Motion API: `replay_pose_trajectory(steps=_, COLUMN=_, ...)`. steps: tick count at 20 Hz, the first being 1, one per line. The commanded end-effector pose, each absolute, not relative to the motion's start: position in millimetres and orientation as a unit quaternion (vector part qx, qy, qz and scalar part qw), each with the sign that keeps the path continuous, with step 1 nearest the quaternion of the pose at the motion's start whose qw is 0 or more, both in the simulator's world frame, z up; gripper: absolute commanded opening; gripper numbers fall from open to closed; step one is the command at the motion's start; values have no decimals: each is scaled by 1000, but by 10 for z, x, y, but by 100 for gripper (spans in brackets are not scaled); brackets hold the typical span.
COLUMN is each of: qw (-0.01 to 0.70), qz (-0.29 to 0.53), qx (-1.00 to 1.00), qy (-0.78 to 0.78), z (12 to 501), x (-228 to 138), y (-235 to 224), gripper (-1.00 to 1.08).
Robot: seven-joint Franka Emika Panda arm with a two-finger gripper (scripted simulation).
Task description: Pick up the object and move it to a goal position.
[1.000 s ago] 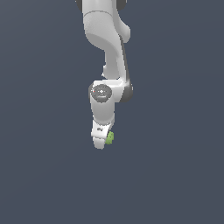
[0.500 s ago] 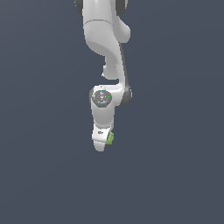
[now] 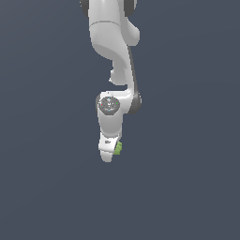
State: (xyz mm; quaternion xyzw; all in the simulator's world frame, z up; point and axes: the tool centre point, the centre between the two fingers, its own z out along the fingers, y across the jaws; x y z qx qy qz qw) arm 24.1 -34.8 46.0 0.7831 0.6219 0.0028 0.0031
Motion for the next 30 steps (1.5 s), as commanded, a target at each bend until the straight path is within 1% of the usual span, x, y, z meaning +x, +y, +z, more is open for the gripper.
replay_pose_trajectory(steps=1, qw=3, qz=3, qx=783, qy=622, z=472, x=243, y=-357, gripper=-100)
replay_pose_trajectory(steps=6, qw=3, qz=3, qx=783, qy=622, z=613, x=270, y=-461, gripper=-100)
replay_pose_trajectory(steps=11, qw=3, qz=3, qx=783, qy=622, z=901, x=326, y=-673, gripper=-100)
replay_pose_trajectory(steps=30, qw=0, qz=2, qx=783, qy=622, z=2491, x=680, y=-1851, gripper=-100)
